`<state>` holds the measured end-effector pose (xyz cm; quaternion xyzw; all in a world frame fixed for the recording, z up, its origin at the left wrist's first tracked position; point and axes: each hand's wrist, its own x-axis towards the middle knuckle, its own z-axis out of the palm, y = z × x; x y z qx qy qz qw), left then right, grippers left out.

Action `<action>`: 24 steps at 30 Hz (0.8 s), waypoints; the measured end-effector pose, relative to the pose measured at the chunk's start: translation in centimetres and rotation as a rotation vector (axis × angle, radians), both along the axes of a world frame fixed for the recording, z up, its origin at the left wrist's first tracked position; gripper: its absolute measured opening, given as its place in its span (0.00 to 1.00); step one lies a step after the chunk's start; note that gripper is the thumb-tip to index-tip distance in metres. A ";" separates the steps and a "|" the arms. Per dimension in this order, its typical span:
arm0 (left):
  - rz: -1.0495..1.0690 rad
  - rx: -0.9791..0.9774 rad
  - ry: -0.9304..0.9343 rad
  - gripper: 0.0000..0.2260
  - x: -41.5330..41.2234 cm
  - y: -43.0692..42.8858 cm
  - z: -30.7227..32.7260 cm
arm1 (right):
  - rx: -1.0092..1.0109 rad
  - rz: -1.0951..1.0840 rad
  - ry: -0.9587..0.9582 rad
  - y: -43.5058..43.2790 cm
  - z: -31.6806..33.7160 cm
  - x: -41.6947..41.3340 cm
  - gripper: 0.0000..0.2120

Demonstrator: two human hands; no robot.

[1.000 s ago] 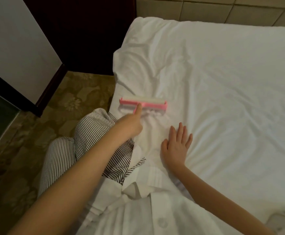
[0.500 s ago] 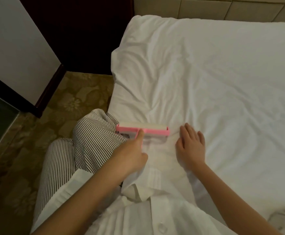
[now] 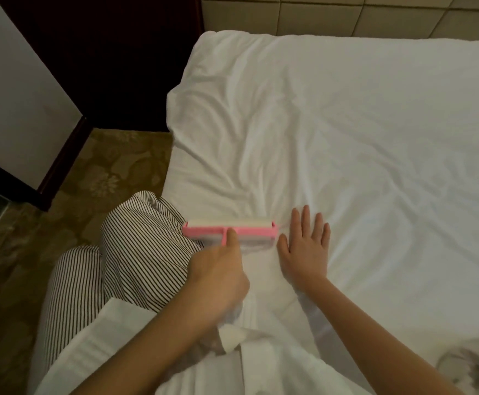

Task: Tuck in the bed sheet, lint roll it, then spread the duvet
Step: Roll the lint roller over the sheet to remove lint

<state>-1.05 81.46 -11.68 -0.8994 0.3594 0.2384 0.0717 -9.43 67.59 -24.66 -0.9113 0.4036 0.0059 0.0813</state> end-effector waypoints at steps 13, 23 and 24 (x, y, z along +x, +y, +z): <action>0.093 -0.210 -0.043 0.35 7.7 -7.9 -1.7 | 0.012 0.005 -0.069 0.5 0.6 -0.6 0.35; -0.150 0.063 0.031 0.34 -0.9 1.1 0.6 | -0.061 -0.031 -0.146 -5.6 2.7 -0.9 0.21; -0.141 0.038 0.010 0.33 0.1 0.0 0.5 | -0.026 -0.041 -0.097 -5.9 2.4 -1.1 0.21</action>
